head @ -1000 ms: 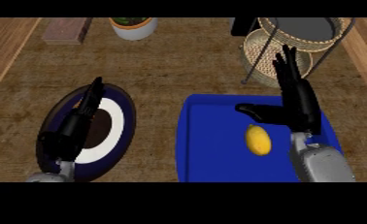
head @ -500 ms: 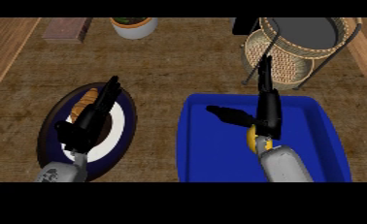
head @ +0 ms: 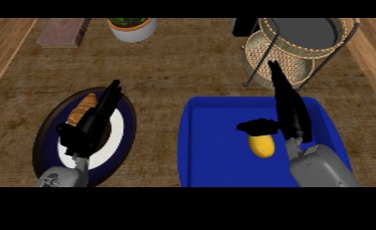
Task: Pick the lemon from the tray and place it in the tiered basket
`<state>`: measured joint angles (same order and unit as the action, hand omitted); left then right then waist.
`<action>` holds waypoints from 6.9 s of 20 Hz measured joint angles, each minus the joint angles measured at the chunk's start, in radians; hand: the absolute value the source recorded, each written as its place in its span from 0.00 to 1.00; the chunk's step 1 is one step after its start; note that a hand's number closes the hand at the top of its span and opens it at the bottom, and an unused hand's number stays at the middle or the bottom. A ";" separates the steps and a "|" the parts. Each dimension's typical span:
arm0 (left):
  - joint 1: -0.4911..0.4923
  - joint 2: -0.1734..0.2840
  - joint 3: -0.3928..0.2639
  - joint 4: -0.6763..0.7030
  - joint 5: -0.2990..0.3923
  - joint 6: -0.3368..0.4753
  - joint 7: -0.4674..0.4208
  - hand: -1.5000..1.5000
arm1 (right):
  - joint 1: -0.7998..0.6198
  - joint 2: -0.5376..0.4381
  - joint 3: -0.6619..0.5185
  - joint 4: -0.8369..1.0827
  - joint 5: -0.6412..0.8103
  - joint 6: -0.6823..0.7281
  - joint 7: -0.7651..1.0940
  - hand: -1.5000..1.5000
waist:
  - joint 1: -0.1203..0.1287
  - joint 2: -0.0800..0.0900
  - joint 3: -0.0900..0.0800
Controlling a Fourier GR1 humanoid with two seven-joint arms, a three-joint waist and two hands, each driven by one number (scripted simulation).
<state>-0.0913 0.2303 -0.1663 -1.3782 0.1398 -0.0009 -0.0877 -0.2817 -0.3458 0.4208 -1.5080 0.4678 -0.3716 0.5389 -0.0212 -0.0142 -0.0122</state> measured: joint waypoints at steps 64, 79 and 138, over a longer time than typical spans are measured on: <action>-0.031 -0.072 0.070 0.047 -0.076 -0.072 -0.023 0.50 | 0.145 0.165 -0.013 -0.014 0.417 0.476 0.401 1.00 | 0.021 0.014 0.012; 0.008 -0.097 0.086 -0.013 -0.108 -0.081 0.005 0.50 | 0.153 -0.170 -0.296 0.071 0.330 0.526 -0.073 1.00 | 0.002 0.019 0.017; -0.039 -0.120 0.112 0.006 -0.127 -0.127 0.023 0.50 | -0.998 -0.136 -0.634 1.122 -0.071 0.676 -0.485 1.00 | 0.048 0.020 0.011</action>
<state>-0.1300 0.1104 -0.0546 -1.3719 0.0126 -0.1280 -0.0645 -1.2800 -0.4821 -0.2132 -0.3855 0.3972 0.3044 0.0540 0.0269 0.0054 -0.0012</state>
